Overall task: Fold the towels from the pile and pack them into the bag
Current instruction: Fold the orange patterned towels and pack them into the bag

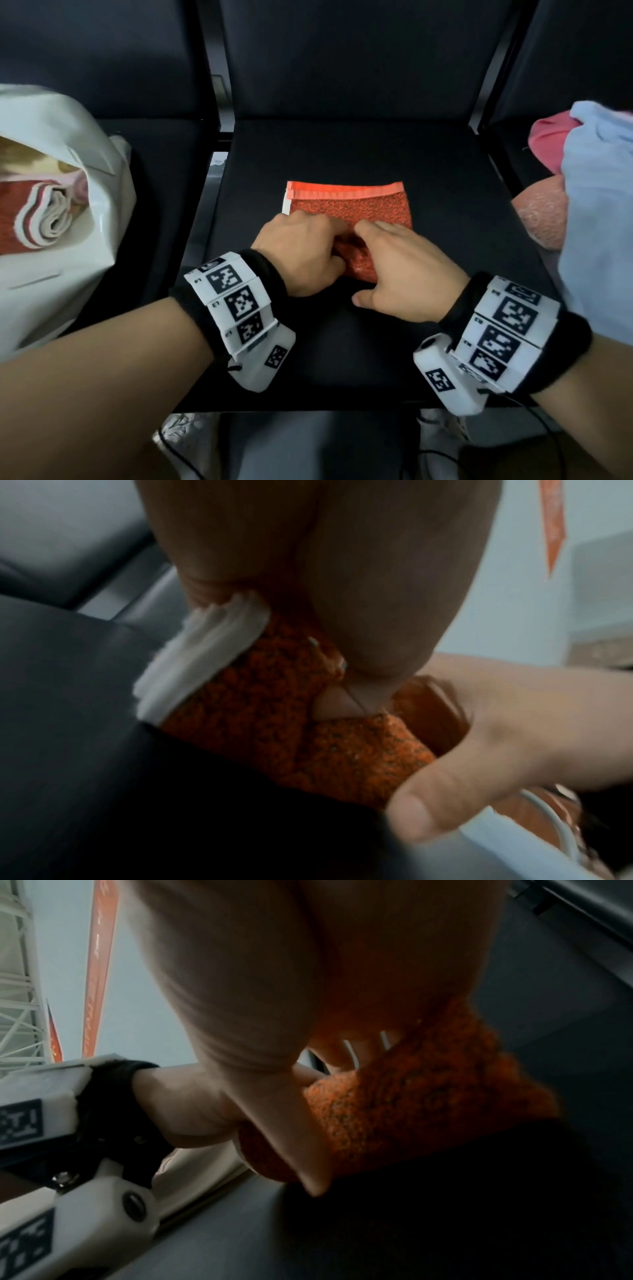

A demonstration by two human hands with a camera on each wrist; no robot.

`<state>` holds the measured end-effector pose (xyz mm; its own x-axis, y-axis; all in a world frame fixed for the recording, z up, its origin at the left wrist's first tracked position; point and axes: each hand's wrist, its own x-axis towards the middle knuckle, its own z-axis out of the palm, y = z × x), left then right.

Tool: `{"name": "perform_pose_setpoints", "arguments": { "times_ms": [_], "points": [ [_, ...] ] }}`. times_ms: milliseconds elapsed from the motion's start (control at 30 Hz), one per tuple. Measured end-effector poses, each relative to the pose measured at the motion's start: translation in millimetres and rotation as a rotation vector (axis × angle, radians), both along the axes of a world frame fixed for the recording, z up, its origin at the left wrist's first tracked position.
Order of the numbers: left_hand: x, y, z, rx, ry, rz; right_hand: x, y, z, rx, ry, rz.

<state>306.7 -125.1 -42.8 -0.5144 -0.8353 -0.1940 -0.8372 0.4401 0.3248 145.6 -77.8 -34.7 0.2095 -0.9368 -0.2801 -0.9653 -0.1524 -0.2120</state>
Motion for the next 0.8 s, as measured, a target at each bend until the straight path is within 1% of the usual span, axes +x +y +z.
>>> {"name": "perform_pose_setpoints", "arguments": {
  "times_ms": [67,200,300,433,567,667,733,800],
  "points": [
    [1,-3,0,0.035,0.026,0.037,-2,-2,-2,-0.051,-0.017,-0.015],
    [3,-7,1,0.082,0.079,0.097,-7,-8,-2,-0.118,-0.079,-0.106],
    [6,-7,3,0.093,0.064,0.081,-11,-13,-3,-0.127,-0.118,-0.180],
    [9,-9,2,0.034,0.016,0.052,-15,-18,-4,-0.130,-0.147,-0.233],
    [14,-16,3,0.032,0.101,0.137,-16,-19,0,-0.156,-0.198,-0.241],
    [18,-19,4,0.040,0.169,0.159,-21,-17,6,-0.115,-0.208,-0.241],
    [20,-21,6,0.050,0.200,0.175,-27,-19,5,-0.094,-0.185,-0.231],
    [22,-24,7,0.066,0.231,0.202,-32,-21,2,-0.095,-0.209,-0.248]
  ]
}}
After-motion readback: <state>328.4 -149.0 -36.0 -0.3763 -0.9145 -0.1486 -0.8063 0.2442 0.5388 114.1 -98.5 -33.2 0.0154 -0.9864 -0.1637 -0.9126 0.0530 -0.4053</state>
